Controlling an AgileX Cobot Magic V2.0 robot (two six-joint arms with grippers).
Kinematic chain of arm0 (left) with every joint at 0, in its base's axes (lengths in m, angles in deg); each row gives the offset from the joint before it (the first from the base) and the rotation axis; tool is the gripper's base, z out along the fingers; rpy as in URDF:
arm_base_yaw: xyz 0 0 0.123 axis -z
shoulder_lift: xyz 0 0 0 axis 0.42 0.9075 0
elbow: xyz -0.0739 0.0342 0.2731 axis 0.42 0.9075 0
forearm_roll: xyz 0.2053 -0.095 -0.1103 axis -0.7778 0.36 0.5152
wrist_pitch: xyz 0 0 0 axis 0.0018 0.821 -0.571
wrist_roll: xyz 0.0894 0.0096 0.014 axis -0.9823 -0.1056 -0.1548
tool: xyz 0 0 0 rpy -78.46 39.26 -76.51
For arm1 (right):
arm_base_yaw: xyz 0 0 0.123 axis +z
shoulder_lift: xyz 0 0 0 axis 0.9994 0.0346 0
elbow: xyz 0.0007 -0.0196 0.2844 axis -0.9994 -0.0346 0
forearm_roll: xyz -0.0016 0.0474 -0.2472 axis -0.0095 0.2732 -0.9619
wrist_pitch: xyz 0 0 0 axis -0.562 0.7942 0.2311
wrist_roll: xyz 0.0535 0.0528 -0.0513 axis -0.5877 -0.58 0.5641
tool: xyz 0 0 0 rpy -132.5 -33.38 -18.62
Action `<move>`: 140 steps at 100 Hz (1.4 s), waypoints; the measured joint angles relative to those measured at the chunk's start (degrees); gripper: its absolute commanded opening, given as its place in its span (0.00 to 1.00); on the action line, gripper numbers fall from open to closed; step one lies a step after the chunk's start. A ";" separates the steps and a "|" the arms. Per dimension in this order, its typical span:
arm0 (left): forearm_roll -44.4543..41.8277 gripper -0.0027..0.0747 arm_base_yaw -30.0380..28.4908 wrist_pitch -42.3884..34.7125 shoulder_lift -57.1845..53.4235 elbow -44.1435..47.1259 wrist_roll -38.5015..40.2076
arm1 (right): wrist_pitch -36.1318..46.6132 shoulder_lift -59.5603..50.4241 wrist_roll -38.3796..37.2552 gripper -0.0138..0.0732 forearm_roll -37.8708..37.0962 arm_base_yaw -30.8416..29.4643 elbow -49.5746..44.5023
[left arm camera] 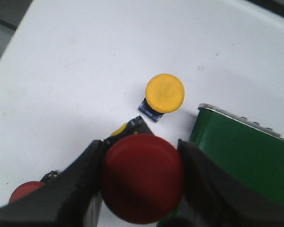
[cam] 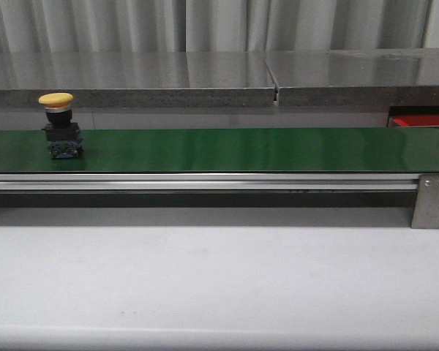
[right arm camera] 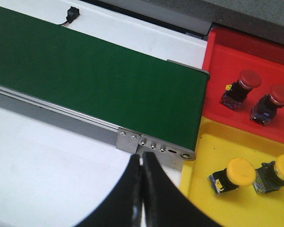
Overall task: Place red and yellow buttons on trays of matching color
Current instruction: 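Lower the left gripper onto the red push-button and grasp it, then set the red button on the belt and open the left gripper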
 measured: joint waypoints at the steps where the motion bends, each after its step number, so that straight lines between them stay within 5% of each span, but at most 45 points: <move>1: 0.00 0.01 0.00 0.19 -0.29 -0.11 0.00 | 0.00 0.00 0.00 0.02 0.00 0.00 0.00; 46: 0.92 0.01 3.99 9.39 -9.28 0.57 -0.04 | 0.00 0.00 0.02 0.02 0.00 0.00 0.00; 80: 0.92 0.01 9.23 4.59 -8.75 10.58 -0.04 | 0.00 0.00 0.02 0.02 0.00 0.00 0.00; 126: 1.54 0.01 9.97 2.45 -2.85 11.35 -0.41 | 0.00 0.00 0.12 0.02 0.00 0.00 0.00; 140: 2.43 0.17 9.97 2.14 -2.50 11.35 -1.55 | 0.00 0.00 0.12 0.02 0.00 0.00 0.00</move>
